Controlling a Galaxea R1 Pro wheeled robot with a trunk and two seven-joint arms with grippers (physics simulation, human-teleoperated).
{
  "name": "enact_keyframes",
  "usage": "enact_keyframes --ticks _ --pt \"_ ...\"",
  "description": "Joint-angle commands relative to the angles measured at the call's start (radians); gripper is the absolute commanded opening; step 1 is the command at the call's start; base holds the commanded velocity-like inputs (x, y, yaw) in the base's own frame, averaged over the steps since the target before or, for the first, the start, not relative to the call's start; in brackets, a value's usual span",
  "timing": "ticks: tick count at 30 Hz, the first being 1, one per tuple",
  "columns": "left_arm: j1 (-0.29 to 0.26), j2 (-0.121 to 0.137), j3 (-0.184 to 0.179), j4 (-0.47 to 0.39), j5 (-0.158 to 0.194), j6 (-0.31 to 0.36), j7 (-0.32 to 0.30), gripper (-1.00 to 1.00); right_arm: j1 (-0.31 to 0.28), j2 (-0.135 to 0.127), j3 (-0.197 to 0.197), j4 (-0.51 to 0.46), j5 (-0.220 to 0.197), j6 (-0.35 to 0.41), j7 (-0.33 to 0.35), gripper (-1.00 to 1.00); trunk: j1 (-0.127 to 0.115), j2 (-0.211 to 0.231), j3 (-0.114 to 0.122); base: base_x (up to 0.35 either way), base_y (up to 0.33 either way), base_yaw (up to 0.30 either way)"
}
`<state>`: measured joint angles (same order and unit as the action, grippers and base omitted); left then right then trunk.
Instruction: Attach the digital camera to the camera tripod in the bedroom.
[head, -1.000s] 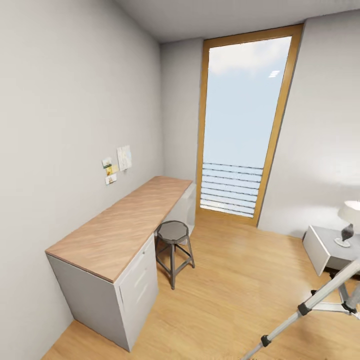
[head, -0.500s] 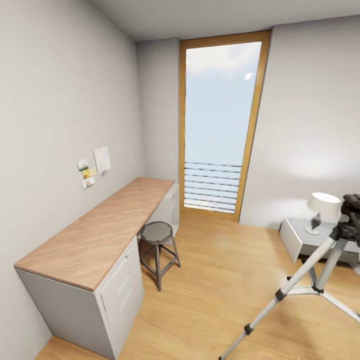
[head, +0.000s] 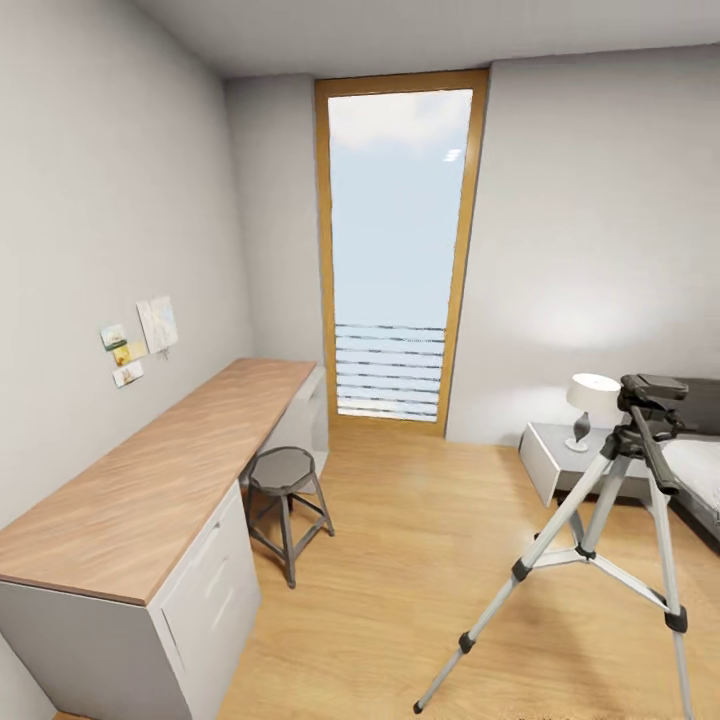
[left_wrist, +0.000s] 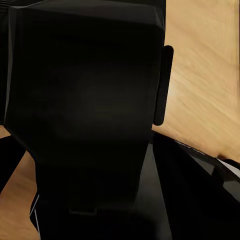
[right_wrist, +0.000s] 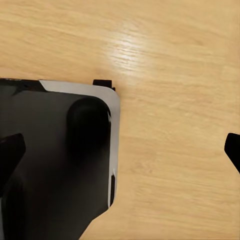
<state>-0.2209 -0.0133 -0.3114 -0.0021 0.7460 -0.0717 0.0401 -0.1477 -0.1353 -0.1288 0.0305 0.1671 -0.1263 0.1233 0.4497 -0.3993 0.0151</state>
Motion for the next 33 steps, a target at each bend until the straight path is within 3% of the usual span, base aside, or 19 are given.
enact_keyframes --ticks 1,9,10,11,15,16,24,33 --pt "0.000 0.000 -0.008 -0.001 0.003 -0.002 0.004 -1.00 -0.001 0.000 -0.008 0.003 0.010 -0.005 0.002 1.00 0.000 -0.001 0.000 0.000 0.000 -0.125" --pt "0.000 -0.006 -0.015 -0.052 -0.004 0.007 0.007 -1.00 -0.001 -0.001 -0.007 0.002 0.015 0.000 0.004 1.00 0.000 -0.001 0.000 0.000 0.000 -0.046" --pt "-0.001 -0.007 -0.016 -0.100 -0.003 0.010 0.009 -1.00 -0.001 -0.001 -0.007 0.001 0.017 0.002 0.004 1.00 0.000 -0.001 0.000 0.000 0.000 -0.011" --pt "0.000 -0.006 -0.015 -0.208 -0.002 0.036 0.013 -1.00 -0.001 0.001 -0.007 -0.001 0.020 0.001 0.005 1.00 0.000 -0.001 0.000 0.000 0.000 -0.004" --pt "-0.002 -0.002 -0.014 -0.349 -0.002 0.127 0.019 -1.00 -0.001 0.005 -0.008 -0.018 0.041 0.002 0.007 1.00 0.000 -0.001 0.000 0.000 0.000 -0.002" --pt "-0.002 -0.001 -0.014 -0.414 -0.003 0.175 0.023 -1.00 -0.001 0.007 -0.009 -0.035 0.057 0.003 0.008 1.00 0.000 -0.001 0.000 0.000 0.000 0.000" --pt "-0.003 -0.005 -0.012 -0.667 -0.010 0.349 0.045 -1.00 -0.001 0.033 -0.008 -0.103 0.118 0.006 0.009 1.00 0.000 -0.001 0.000 0.000 0.000 0.000" --pt "-0.003 -0.010 -0.014 -0.703 -0.015 0.370 0.041 -1.00 -0.001 0.038 -0.008 -0.111 0.119 0.008 0.010 1.00 0.000 -0.001 0.000 0.000 0.000 0.000"
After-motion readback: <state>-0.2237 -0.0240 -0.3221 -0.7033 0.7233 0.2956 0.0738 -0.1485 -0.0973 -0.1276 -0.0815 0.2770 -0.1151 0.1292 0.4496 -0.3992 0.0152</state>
